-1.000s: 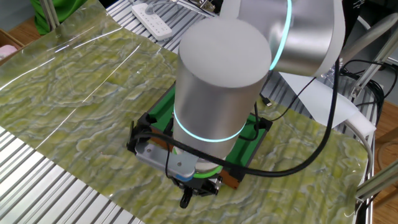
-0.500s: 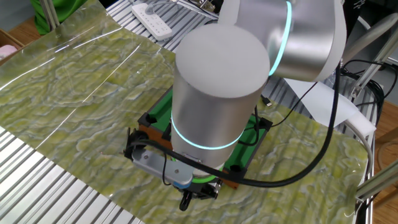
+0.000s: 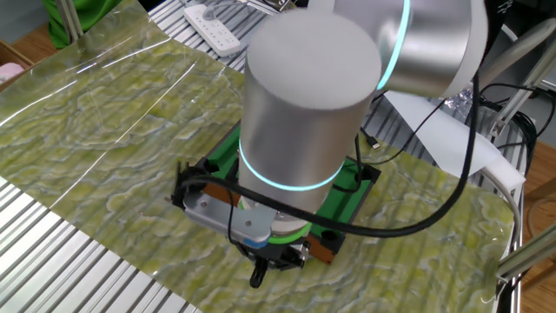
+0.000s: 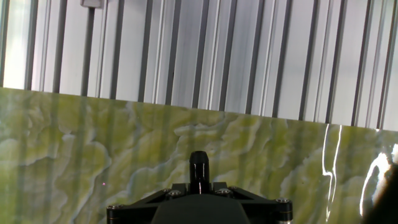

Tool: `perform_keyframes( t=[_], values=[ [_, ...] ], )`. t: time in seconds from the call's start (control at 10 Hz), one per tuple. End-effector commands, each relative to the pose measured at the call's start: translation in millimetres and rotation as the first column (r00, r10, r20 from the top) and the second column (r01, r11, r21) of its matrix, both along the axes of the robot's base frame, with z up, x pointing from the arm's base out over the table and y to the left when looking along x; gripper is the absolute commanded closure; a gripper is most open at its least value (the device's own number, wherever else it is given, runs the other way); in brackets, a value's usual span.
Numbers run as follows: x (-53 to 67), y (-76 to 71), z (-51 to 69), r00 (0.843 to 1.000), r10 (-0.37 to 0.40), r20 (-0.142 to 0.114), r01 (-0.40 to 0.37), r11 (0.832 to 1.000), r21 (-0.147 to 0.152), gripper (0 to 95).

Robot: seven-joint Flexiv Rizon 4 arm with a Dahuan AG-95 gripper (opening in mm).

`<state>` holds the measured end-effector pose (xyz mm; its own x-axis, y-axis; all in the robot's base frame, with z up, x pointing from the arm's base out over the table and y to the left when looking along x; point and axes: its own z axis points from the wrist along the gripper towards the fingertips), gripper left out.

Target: Hit the pool ball

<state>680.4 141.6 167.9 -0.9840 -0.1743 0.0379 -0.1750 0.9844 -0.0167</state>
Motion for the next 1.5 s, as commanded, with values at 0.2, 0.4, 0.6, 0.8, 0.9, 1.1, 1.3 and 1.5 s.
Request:
perform_keyframes(
  t=[0.2,0.4,0.6,0.8,0.9,1.1,1.3,1.5],
  values=[
    [-1.3,-3.0,14.1,0.999,0.034,0.014,-0.034,0.999,-0.004,95.0],
    [-2.5,-3.5,24.1,0.998,0.058,0.020,-0.058,0.998,-0.004,95.0],
    [-4.3,-0.9,34.0,0.998,0.067,0.019,-0.067,0.998,-0.001,95.0],
    [-5.6,6.8,37.5,0.997,0.068,0.032,-0.068,0.998,-0.012,95.0],
    [-6.5,12.2,39.3,0.997,0.068,0.043,-0.068,0.998,-0.015,95.0],
    [-7.9,18.8,41.7,0.996,0.069,0.061,-0.068,0.997,-0.019,95.0],
    [-9.1,20.3,45.6,0.994,0.071,0.088,-0.069,0.997,-0.023,95.0],
    [-10.3,17.9,51.6,0.993,0.071,0.094,-0.069,0.997,-0.020,95.0]
  ],
)
